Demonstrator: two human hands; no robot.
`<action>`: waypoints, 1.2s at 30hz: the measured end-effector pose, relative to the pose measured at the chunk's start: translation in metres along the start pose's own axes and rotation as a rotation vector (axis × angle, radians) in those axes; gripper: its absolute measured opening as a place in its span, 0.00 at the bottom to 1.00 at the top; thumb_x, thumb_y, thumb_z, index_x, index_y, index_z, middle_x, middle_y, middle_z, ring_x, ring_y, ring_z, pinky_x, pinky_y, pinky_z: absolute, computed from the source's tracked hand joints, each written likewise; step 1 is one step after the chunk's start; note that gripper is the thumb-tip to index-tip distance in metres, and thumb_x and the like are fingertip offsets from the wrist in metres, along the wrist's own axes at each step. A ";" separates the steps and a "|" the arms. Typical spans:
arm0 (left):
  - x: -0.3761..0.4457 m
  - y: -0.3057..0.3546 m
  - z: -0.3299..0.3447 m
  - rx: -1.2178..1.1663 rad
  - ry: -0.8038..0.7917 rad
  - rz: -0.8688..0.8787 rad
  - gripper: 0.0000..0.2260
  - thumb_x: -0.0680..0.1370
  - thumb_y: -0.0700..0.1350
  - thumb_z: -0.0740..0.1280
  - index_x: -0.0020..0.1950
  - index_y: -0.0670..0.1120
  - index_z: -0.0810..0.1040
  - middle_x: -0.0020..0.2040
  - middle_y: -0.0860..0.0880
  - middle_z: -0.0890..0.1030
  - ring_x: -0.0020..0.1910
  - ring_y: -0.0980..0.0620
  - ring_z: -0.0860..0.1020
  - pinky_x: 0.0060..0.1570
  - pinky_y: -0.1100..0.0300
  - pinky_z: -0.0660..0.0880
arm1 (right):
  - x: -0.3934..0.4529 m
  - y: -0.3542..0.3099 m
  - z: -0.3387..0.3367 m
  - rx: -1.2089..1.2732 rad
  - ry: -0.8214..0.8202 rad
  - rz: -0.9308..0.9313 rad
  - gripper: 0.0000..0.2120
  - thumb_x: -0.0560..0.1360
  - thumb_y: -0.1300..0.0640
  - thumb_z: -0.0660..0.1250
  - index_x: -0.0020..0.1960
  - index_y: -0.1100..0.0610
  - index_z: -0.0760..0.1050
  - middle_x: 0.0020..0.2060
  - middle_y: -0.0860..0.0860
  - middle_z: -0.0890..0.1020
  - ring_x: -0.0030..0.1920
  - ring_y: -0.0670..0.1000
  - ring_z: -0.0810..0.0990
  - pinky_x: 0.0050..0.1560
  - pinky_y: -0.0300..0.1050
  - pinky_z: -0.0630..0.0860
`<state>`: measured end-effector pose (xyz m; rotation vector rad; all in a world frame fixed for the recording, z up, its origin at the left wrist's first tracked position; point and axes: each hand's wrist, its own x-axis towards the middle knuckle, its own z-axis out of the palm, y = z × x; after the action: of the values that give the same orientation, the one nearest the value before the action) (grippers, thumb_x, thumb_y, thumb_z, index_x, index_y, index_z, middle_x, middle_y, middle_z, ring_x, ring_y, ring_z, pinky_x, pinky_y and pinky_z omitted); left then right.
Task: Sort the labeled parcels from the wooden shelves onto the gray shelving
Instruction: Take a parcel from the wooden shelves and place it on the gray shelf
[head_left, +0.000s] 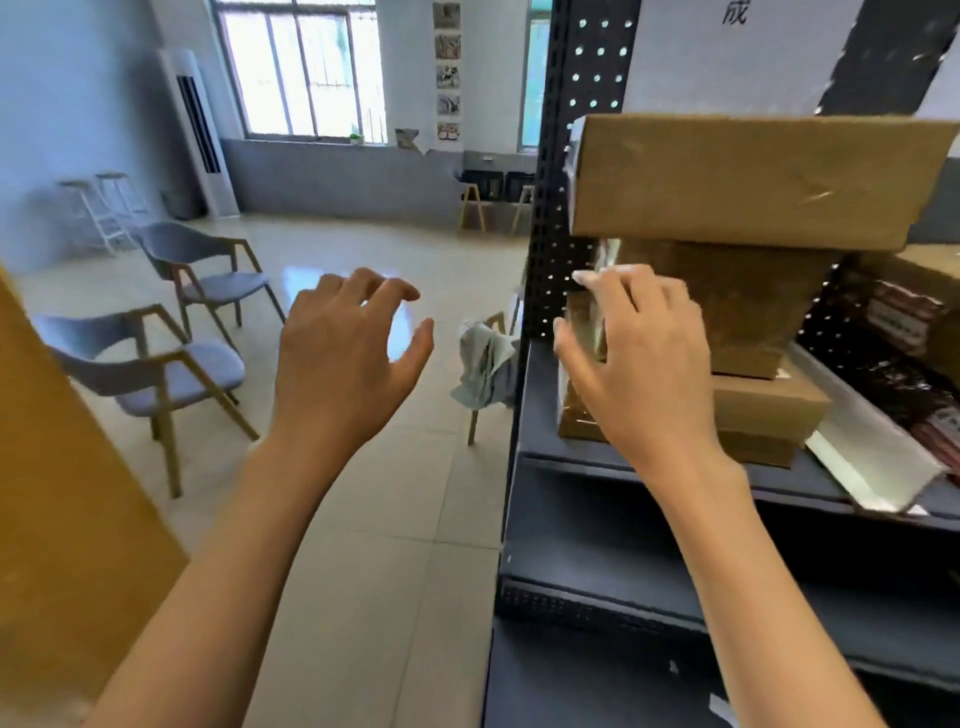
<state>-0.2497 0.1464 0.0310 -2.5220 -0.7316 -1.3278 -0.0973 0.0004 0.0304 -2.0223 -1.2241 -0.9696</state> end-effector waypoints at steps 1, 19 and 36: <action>-0.009 -0.016 -0.008 0.025 -0.005 -0.026 0.13 0.75 0.50 0.65 0.50 0.42 0.81 0.45 0.41 0.82 0.43 0.37 0.79 0.41 0.48 0.74 | -0.001 -0.016 0.005 0.019 -0.025 -0.025 0.17 0.76 0.52 0.64 0.62 0.59 0.75 0.54 0.57 0.78 0.53 0.59 0.76 0.50 0.52 0.71; -0.241 -0.356 -0.290 0.549 0.007 -0.525 0.12 0.78 0.50 0.66 0.54 0.43 0.81 0.49 0.44 0.82 0.47 0.44 0.79 0.44 0.57 0.69 | -0.060 -0.533 0.100 0.663 -0.256 -0.431 0.13 0.76 0.50 0.68 0.55 0.58 0.78 0.51 0.56 0.81 0.53 0.59 0.79 0.53 0.56 0.76; -0.363 -0.598 -0.425 0.818 -0.019 -0.658 0.08 0.74 0.45 0.69 0.47 0.41 0.81 0.42 0.43 0.82 0.40 0.42 0.79 0.41 0.58 0.64 | -0.098 -0.847 0.184 0.928 -0.430 -0.527 0.12 0.78 0.49 0.64 0.56 0.56 0.77 0.53 0.52 0.79 0.54 0.52 0.75 0.53 0.48 0.74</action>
<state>-1.0320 0.3720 -0.0508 -1.6811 -1.7687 -0.8475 -0.8419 0.4435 -0.0657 -1.1901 -2.0112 -0.0547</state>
